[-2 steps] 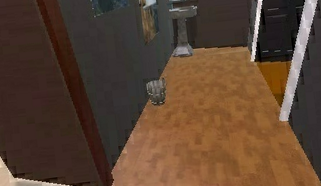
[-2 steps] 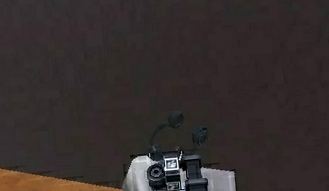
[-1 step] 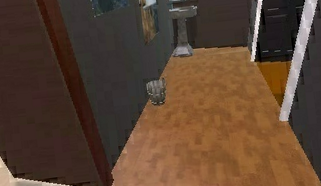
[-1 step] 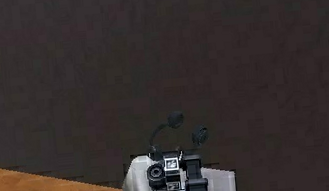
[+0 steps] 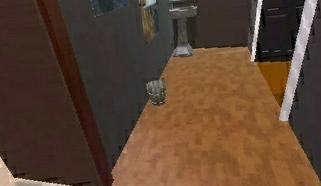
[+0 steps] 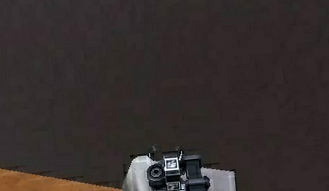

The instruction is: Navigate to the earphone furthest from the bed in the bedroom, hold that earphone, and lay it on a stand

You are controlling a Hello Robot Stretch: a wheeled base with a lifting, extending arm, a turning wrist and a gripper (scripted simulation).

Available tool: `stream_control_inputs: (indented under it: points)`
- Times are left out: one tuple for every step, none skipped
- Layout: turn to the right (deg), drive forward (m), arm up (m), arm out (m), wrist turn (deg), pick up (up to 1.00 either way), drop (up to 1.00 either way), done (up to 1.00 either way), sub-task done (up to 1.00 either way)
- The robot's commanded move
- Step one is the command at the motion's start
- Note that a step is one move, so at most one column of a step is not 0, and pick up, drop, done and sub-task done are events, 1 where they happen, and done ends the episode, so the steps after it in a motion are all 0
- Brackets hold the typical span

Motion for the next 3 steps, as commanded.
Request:
stream_control_inputs:
  points:
    - [0.0, 0.00, 0.10, 0.00, 0.0, 0.00, 0.00, 0.00, 0.00]
    - [0.0, 0.00, 0.00, -0.08, 0.0, 0.00, 0.00, 0.00, 0.00]
    - [0.0, 0.00, 0.00, 0.00, 0.0, 0.00, 0.00, 1.00, 0.00]
